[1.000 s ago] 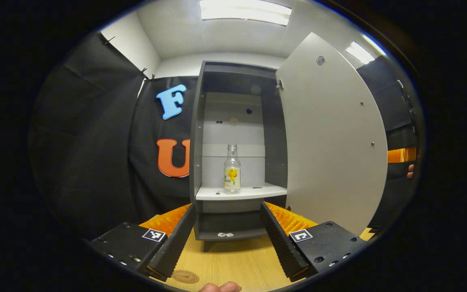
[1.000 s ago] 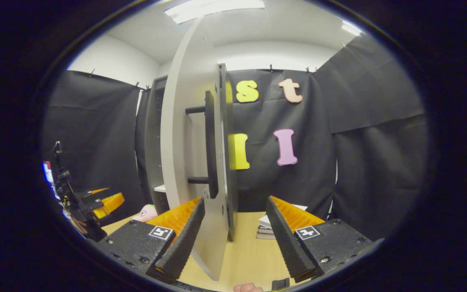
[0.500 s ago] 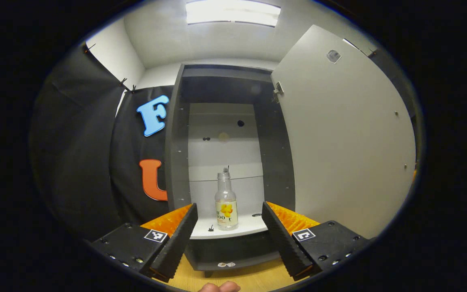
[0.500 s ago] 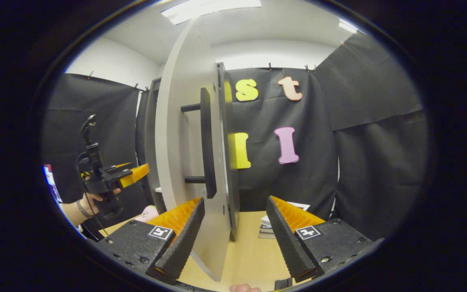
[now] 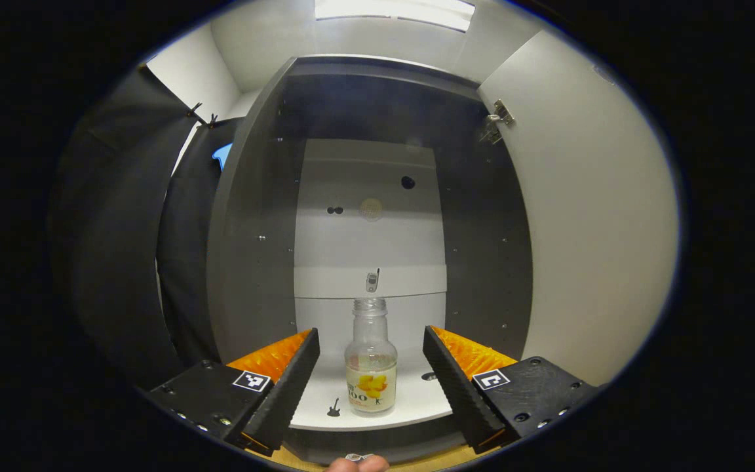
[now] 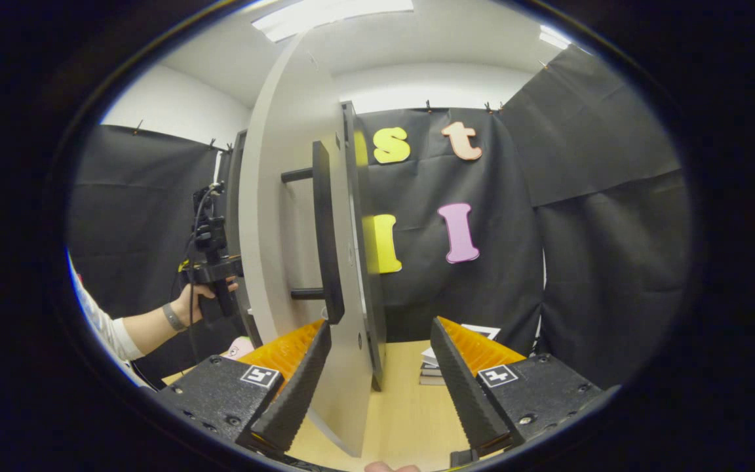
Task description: Open the cabinet door with the right hand, grasp the bottle in the cabinet with the left hand and place it on the coaster, then close the cabinet door with the right hand.
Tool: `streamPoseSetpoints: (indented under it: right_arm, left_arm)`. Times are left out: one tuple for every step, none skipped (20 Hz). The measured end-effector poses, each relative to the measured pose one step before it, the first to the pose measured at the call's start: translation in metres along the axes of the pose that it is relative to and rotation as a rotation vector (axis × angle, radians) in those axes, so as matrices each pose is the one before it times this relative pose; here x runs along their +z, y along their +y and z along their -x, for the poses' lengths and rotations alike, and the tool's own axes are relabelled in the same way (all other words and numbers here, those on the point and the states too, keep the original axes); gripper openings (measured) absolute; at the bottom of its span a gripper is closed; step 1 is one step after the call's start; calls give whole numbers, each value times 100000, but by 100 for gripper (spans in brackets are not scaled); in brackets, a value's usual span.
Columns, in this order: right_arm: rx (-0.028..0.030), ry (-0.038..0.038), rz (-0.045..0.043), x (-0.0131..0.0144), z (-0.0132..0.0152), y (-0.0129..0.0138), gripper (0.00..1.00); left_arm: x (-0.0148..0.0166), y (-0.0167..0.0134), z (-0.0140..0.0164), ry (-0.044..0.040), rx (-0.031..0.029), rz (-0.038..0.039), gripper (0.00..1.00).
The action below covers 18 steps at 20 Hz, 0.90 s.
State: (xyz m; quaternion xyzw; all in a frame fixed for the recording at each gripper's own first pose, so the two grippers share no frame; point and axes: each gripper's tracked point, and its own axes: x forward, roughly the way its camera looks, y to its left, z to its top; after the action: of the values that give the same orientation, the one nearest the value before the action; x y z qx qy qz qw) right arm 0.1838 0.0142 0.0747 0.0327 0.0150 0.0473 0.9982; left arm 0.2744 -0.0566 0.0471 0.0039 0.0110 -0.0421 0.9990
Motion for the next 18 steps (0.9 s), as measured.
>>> streamPoseSetpoints:
  right_arm:
    - [-259, 102, 128, 21, -19, -79, 95]
    - [-443, -206, 58, 86, -6, 18, 95]
    - [-325, -88, 70, 58, -59, -28, 95]
    - [-470, -256, 33, 38, -91, -23, 95]
    - [-518, -113, -125, 51, -52, -71, 95]
    - [-580, 87, -281, -89, -90, -95, 95]
    - [-494, 53, -183, -7, -78, -42, 95]
    - [-303, -314, -170, 61, -18, 4, 95]
    - [-311, -189, -176, 35, -83, -7, 95]
    - [1, -351, -120, 13, 25, -63, 95]
    - [-240, -57, -509, -24, -130, -65, 95]
    - [-42, 99, -535, -130, 34, -37, 95]
    - [87, -141, -384, -2, -62, 39, 95]
    - [185, -176, -441, 0, 8, 41, 95]
    - [248, -133, -416, 13, -14, -7, 95]
    - [31, -24, -445, -131, -27, -5, 95]
    - [79, 20, -294, 15, -59, -35, 95]
    - [41, 56, -91, -50, -5, -17, 95]
  left_arm:
    - [-165, -1, -821, 785, 438, -475, 96]
    - [-254, -6, -942, 706, 225, -552, 96]
    - [-368, -14, -861, 888, 229, -590, 96]
    - [-364, 69, -819, 879, 648, -496, 96]
    - [-298, -154, -766, 657, -181, -415, 96]
    - [-171, -143, -565, 262, -458, -152, 96]
    - [-223, 2, -525, 372, -208, -62, 96]
    - [-104, -67, -376, 149, -357, 3, 96]
    - [-67, 89, -357, -55, 15, -265, 96]
    - [-1, 11, -270, -378, -312, -94, 96]
    - [-171, 15, -409, 292, -165, 317, 96]
    - [-168, -20, -188, 389, -798, 776, 96]
    - [-94, 274, -279, 210, 356, 531, 95]
    - [-1, 188, -120, -59, -287, 440, 90]
    - [-35, -58, -201, 71, -411, 378, 89]
    - [67, 105, -106, -186, -208, -200, 86]
    - [67, 196, -200, -531, -7, -296, 85]
    - [193, -16, -49, -386, -712, 179, 93]
